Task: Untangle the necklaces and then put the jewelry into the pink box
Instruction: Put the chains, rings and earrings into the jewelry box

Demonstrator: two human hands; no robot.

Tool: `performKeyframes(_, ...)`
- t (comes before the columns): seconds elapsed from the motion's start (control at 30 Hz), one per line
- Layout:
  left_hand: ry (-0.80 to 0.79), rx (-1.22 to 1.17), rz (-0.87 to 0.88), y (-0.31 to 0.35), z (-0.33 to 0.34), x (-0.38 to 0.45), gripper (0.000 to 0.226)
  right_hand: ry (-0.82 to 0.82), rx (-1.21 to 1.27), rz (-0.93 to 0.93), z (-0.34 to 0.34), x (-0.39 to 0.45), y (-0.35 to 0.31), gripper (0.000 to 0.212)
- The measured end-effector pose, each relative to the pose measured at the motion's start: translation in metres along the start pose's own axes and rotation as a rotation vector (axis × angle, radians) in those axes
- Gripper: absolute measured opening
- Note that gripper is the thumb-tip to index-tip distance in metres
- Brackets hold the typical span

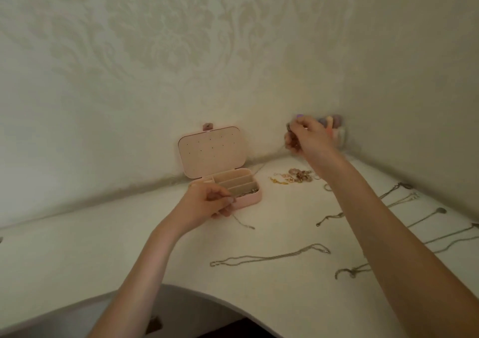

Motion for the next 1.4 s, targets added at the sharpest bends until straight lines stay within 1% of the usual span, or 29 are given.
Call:
performKeyframes(0.07, 0.098, -0.044, 0.026, 0.003, -0.016, 0.007, 0.012, -0.028, -0.062, -0.058, 0.015, 0.002, -0.007, 0.019)
performKeyframes(0.17, 0.212, -0.154, 0.066, 0.015, -0.028, 0.022, 0.010, -0.133, -0.080, -0.128, 0.043, 0.001, -0.014, 0.015)
performKeyframes(0.3, 0.254, -0.219, 0.133, 0.026, -0.032, 0.039, 0.010, -0.233, -0.123, -0.206, 0.071, -0.004, -0.020, 0.007)
performKeyframes(0.5, 0.299, -0.201, 0.133, 0.011, -0.039, 0.051, 0.008, -0.291, -0.186, -0.220, 0.085, -0.005, -0.019, 0.010)
performKeyframes(0.7, 0.247, -0.169, 0.086, -0.006, -0.030, 0.052, 0.009, -0.306, -0.201, -0.196, 0.088, -0.002, -0.013, 0.009)
performKeyframes(0.8, 0.213, -0.104, 0.114, -0.009, -0.027, 0.052, 0.016, -0.326, -0.203, -0.192, 0.094, -0.003, -0.011, 0.007)
performKeyframes(0.9, 0.195, -0.061, 0.122, -0.013, -0.026, 0.052, 0.015, -0.351, -0.212, -0.182, 0.100, -0.004, -0.006, 0.006)
performKeyframes(1.0, 0.158, -0.003, 0.133, -0.019, -0.024, 0.052, 0.023, -0.368, -0.219, -0.169, 0.104, -0.004, -0.001, 0.007)
performKeyframes(1.13, 0.100, 0.096, 0.144, -0.024, -0.022, 0.051, 0.023, -0.375, -0.224, -0.163, 0.107, -0.003, 0.004, 0.007)
performKeyframes(1.2, 0.086, 0.040, 0.155, -0.022, -0.020, 0.051, 0.023, -0.387, -0.228, -0.151, 0.110, -0.003, 0.007, 0.008)
performKeyframes(1.23, 0.071, -0.028, 0.170, -0.020, -0.018, 0.051, 0.024, -0.398, -0.227, -0.139, 0.111, -0.004, 0.009, 0.008)
performKeyframes(1.3, 0.027, -0.198, 0.190, -0.015, -0.011, 0.053, 0.036, -0.425, -0.236, -0.118, 0.115, -0.004, 0.014, 0.009)
performKeyframes(1.33, 0.016, -0.264, 0.188, -0.014, -0.008, 0.054, 0.037, -0.435, -0.252, -0.113, 0.116, -0.004, 0.016, 0.009)
performKeyframes(1.4, 0.028, -0.284, 0.170, -0.014, -0.004, 0.055, 0.029, -0.435, -0.291, -0.119, 0.114, -0.002, 0.019, 0.009)
Point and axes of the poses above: each hand's wrist, its own x-axis towards the middle knuckle, its own z-axis out of the palm, y = z × x, the point moved 8 cm from there along x, towards the middle knuckle, and after that the axes turned 9 degrees about z, right-handed, at the moved point
